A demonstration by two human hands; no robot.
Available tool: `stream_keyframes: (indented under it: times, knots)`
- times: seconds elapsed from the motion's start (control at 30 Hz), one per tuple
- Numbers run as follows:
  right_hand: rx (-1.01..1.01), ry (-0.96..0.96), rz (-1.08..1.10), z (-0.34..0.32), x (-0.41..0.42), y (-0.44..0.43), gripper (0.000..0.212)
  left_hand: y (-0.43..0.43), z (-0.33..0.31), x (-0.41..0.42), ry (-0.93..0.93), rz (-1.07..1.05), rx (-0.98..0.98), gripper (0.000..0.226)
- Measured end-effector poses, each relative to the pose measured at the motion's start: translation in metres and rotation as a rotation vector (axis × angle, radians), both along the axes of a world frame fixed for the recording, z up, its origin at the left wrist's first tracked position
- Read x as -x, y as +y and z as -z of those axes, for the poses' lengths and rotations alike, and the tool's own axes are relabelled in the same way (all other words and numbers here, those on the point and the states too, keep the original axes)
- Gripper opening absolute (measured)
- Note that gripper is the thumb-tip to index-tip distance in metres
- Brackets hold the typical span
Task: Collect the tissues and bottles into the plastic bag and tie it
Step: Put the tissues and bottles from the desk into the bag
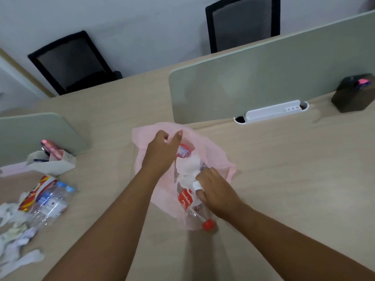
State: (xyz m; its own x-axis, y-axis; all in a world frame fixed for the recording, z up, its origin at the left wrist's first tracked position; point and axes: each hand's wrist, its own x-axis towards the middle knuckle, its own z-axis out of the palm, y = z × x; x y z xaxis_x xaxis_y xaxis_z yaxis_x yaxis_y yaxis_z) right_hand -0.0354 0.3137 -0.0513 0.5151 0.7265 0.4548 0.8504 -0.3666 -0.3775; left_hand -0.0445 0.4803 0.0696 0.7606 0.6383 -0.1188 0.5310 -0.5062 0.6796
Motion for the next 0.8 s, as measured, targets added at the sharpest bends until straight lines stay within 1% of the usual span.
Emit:
stream_keyframes:
  times: [0.03, 0.07, 0.1, 0.13, 0.17, 0.23, 0.3, 0.37, 0.4, 0.43, 0.47, 0.5, 0.53, 0.57, 0.6, 0.63, 0.67, 0.7, 0.73, 0.8]
  knots:
    - [0.018, 0.094, 0.000, -0.007, 0.005, 0.013, 0.030, 0.001, -0.005, 0.003, -0.006, 0.000, -0.001, 0.045]
    - [0.089, 0.209, -0.009, -0.014, 0.008, 0.024, 0.041, 0.001, -0.009, 0.006, -0.018, -0.004, -0.004, 0.044]
    - [0.206, 0.322, -0.017, -0.019, 0.010, 0.031, 0.060, 0.003, -0.014, 0.009, -0.030, -0.012, -0.011, 0.044]
    - [0.296, 0.380, -0.020, -0.022, 0.009, 0.035, 0.078, 0.005, -0.017, 0.011, -0.039, -0.020, -0.024, 0.043]
    - [0.346, 0.363, -0.022, -0.021, 0.009, 0.037, 0.086, 0.007, -0.020, 0.013, -0.043, -0.026, -0.039, 0.042]
    - [0.315, 0.292, -0.016, -0.020, 0.008, 0.031, 0.081, 0.009, -0.025, 0.017, -0.049, -0.033, -0.052, 0.046]
    - [0.220, 0.197, 0.041, -0.016, 0.004, 0.016, 0.070, 0.012, -0.028, 0.024, -0.061, -0.005, -0.051, 0.056]
    - [0.060, 0.011, 0.191, -0.008, -0.002, 0.005, 0.056, 0.014, -0.030, 0.031, -0.060, 0.047, -0.075, 0.054]
    - [0.016, -0.021, 0.315, -0.004, -0.008, 0.000, 0.057, 0.016, -0.031, 0.035, -0.048, 0.074, -0.096, 0.048]
    - [-0.004, 0.015, 0.446, -0.002, -0.014, -0.004, 0.063, 0.019, -0.032, 0.038, -0.036, 0.094, -0.111, 0.042]
    - [0.006, 0.104, 0.574, -0.002, -0.021, -0.007, 0.072, 0.023, -0.034, 0.041, -0.031, 0.105, -0.114, 0.035]
    - [0.044, 0.222, 0.695, -0.001, -0.029, -0.010, 0.080, 0.026, -0.036, 0.044, -0.036, 0.108, -0.111, 0.029]
    - [0.098, 0.390, 0.771, 0.001, -0.035, -0.013, 0.083, 0.029, -0.039, 0.047, -0.050, 0.103, -0.108, 0.024]
    - [0.110, 0.570, 0.827, 0.004, -0.042, -0.016, 0.079, 0.031, -0.041, 0.050, -0.066, 0.087, -0.108, 0.020]
    - [0.088, 0.727, 0.871, 0.010, -0.050, -0.018, 0.069, 0.034, -0.043, 0.054, -0.085, 0.064, -0.106, 0.016]
    - [0.078, 0.840, 0.884, 0.013, -0.056, -0.020, 0.055, 0.036, -0.044, 0.058, -0.099, 0.041, -0.101, 0.014]
    - [0.118, 0.893, 0.854, 0.015, -0.059, -0.022, 0.040, 0.038, -0.044, 0.063, -0.105, 0.025, -0.094, 0.012]
    - [0.166, 0.923, 0.778, 0.015, -0.060, -0.023, 0.030, 0.040, -0.042, 0.067, -0.103, 0.010, -0.080, 0.012]
    - [0.192, 0.930, 0.704, 0.013, -0.060, -0.023, 0.025, 0.042, -0.039, 0.072, -0.099, -0.005, -0.070, 0.013]
    - [0.174, 0.952, 0.625, 0.005, -0.059, -0.024, 0.018, 0.050, -0.032, 0.081, -0.073, -0.045, -0.071, 0.015]
